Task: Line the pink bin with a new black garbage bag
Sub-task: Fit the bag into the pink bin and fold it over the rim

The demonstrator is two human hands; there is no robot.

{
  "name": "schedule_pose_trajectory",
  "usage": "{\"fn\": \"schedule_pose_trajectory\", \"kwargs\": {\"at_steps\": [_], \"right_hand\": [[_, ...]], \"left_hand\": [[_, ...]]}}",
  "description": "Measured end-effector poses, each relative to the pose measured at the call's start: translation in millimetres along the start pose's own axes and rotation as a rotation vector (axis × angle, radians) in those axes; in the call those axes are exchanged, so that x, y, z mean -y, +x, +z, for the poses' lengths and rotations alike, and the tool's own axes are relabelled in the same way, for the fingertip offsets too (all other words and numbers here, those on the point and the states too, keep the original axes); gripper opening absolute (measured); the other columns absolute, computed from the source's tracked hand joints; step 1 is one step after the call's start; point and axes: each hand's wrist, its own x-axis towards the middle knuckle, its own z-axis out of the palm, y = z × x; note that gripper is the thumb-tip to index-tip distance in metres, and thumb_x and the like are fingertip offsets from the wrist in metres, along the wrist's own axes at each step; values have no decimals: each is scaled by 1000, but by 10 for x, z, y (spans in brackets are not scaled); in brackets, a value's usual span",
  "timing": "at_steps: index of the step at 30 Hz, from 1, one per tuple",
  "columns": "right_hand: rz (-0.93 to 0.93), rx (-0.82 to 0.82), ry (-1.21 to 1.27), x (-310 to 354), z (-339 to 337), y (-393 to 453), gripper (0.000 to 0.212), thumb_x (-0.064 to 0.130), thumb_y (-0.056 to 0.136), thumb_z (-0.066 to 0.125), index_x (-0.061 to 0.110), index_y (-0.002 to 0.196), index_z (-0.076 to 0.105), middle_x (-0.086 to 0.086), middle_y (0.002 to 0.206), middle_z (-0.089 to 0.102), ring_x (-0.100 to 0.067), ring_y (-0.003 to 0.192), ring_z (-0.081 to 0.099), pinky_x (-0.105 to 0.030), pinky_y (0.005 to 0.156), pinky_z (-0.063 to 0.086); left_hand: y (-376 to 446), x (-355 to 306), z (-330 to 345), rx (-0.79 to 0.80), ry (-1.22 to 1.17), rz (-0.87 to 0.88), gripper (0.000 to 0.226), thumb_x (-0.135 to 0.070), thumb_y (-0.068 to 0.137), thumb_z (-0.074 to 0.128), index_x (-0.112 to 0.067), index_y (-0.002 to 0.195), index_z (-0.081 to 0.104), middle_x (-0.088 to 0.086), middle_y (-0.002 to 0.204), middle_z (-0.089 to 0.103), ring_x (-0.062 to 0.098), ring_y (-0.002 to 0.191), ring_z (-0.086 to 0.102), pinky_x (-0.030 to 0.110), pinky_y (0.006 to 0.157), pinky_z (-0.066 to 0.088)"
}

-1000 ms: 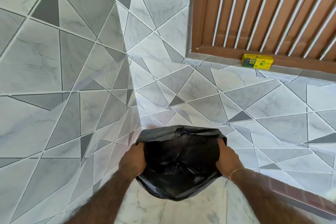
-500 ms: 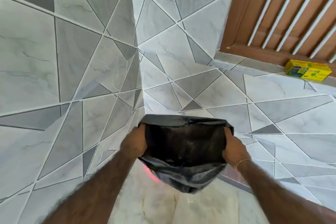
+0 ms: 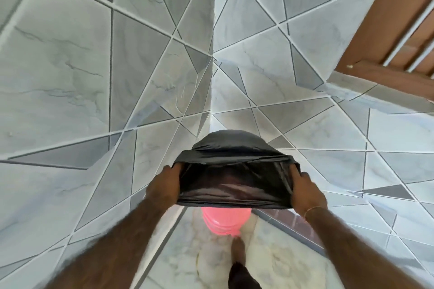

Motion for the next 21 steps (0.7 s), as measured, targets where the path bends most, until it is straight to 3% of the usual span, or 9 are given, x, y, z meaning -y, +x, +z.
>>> {"fn": "schedule_pose_trajectory", "kwargs": {"at_steps": [4,7,10,14,17,21], "right_hand": [[-51,-15,31,129,65,141,65,10,84,42,31,142,21,-11,116,47,-40,98,60,-48,80,53],[-118,-9,97,272,28,287,65,13,87,37,31,146,16,-11,133,45,-40,110,56,-48,89,49],[-222,-33,212,427,-55,480,73,10,85,39,31,149,10,-10,148,38,-40,116,55,-49,95,48],[-377,-18,300,542,-260,772,89,-3,74,41,29,150,9,-12,143,45,-42,107,60,-48,87,51],[-454,100,394,552,-522,991,79,-3,77,47,21,148,22,-12,122,56,-37,107,60,-34,87,47],[-437,331,212,468,-650,1488,80,3,83,58,21,151,20,-16,123,63,-33,106,63,-22,77,43]], "left_hand": [[7,119,59,2,27,-63,40,-24,92,47,-17,130,38,13,115,55,35,106,61,42,90,50],[61,158,-12,-15,10,-118,38,-24,92,48,-17,127,39,11,116,55,34,107,61,42,90,51],[149,205,-130,-4,-17,-133,42,-28,91,51,-19,129,36,9,121,56,32,109,60,42,91,51],[224,297,-393,131,17,-141,57,-30,85,58,-20,135,33,7,123,59,28,109,62,38,90,52],[255,305,-675,217,5,-107,60,-33,83,64,-18,135,36,7,123,63,24,105,64,29,84,51],[336,189,-808,390,-39,-88,61,-30,84,61,-24,138,34,5,129,61,20,104,60,24,80,44]]}}
